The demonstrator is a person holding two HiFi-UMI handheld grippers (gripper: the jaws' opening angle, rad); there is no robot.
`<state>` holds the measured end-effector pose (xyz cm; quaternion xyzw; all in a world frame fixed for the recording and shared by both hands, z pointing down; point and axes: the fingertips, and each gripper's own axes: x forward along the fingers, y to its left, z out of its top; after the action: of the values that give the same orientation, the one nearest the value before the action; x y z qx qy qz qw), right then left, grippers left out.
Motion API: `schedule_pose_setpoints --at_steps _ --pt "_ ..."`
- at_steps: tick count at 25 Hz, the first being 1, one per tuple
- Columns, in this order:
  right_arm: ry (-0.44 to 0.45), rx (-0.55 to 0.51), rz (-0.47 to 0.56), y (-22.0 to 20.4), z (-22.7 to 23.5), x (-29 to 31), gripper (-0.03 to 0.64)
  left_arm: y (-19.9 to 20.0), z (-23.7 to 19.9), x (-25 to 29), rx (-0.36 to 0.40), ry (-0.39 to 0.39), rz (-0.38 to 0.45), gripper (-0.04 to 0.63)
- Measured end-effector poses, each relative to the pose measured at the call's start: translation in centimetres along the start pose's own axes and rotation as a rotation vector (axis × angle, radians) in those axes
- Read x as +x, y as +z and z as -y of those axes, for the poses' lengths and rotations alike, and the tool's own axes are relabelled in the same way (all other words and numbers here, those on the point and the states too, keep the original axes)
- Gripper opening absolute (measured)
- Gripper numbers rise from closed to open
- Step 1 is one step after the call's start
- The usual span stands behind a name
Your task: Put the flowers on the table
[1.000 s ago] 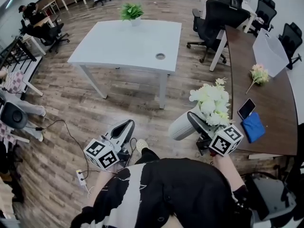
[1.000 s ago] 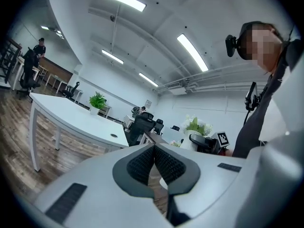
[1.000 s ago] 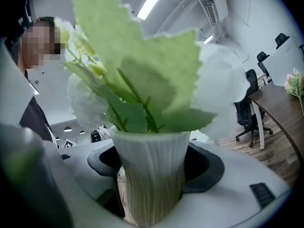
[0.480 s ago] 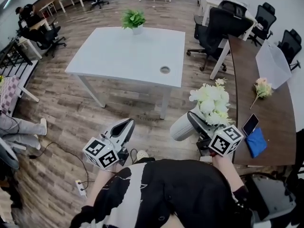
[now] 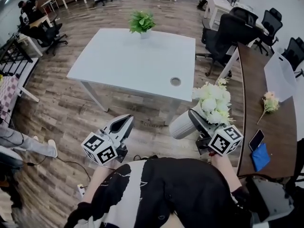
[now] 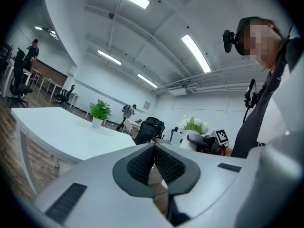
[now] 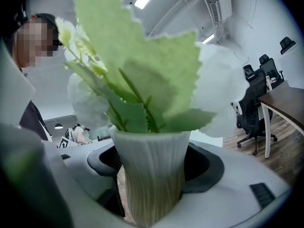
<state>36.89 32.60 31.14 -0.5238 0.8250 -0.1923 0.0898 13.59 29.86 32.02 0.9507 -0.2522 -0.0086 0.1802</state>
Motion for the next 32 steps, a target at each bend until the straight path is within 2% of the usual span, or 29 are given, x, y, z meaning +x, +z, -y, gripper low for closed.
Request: schedule_pose_setpoints --at_steps 7,11,21,32 --pt "-0.016 0.029 0.022 0.9 0.7 3.3 0.357 2.3 -4.3 1.7 0.016 -0.014 -0.013 0.012" --pt "-0.062 0.033 0.018 0.6 2.0 4.4 0.357 3.2 -6.3 2.2 0.026 -0.024 -0.019 0.012" --pt "-0.111 0.037 0.056 0.8 3.6 7.7 0.357 3.5 -10.2 2.2 0.018 -0.041 -0.044 0.012" --pt "-0.086 0.042 0.051 0.3 1.9 11.9 0.357 3.7 -13.9 0.5 -0.014 -0.012 -0.028 0.012"
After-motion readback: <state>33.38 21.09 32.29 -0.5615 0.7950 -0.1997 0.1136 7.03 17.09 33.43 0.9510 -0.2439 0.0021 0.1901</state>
